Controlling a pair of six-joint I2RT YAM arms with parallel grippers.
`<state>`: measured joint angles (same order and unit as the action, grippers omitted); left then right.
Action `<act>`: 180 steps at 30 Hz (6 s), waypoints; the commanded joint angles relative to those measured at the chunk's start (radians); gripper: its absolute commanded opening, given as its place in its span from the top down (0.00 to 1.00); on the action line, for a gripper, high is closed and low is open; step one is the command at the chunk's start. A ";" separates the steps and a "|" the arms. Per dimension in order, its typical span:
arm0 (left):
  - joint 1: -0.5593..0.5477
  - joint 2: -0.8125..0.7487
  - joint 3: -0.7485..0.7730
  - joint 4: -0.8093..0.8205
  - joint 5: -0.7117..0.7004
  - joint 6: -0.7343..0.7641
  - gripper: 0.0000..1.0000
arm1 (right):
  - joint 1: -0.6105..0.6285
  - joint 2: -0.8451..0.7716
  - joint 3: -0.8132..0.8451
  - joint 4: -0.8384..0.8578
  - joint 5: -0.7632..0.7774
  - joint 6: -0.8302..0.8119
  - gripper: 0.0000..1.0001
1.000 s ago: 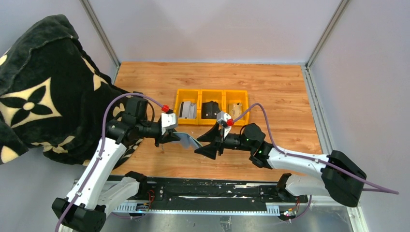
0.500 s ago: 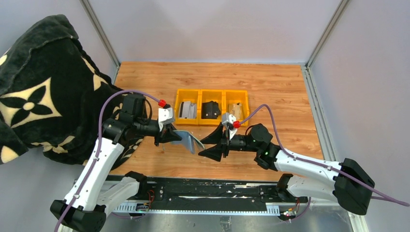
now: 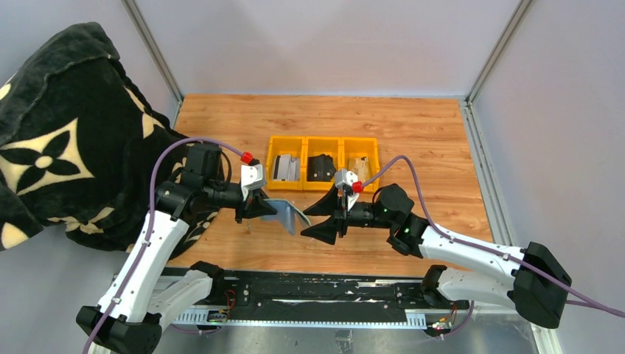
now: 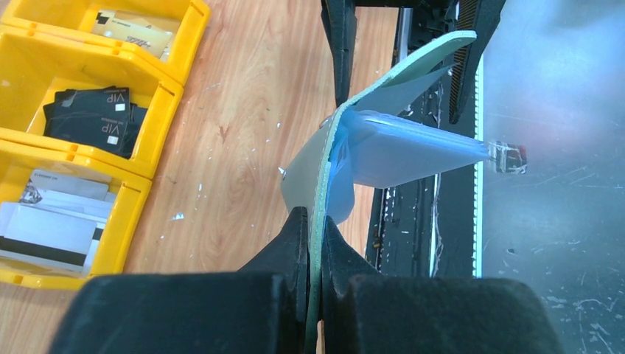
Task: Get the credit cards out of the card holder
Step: Pick up the card holder from the corner of the board, then remove the credit card from the card holder.
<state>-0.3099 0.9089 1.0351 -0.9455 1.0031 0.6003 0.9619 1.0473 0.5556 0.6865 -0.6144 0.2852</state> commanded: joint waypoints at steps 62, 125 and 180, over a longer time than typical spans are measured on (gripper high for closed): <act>-0.006 -0.034 0.065 -0.001 0.134 -0.201 1.00 | 0.482 0.043 0.009 0.270 1.223 -0.627 0.27; -0.005 -0.160 -0.113 0.614 -0.168 -0.905 0.18 | 0.062 -0.023 0.392 -0.379 0.357 0.134 1.00; 0.158 0.093 0.019 0.653 -0.016 -0.963 1.00 | -0.358 0.205 0.165 0.188 0.035 0.699 0.48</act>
<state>-0.1589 1.0035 0.9890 -0.2207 1.0229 -0.4114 0.6792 1.3212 0.7349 0.9134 -0.5831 0.9695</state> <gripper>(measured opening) 0.069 0.488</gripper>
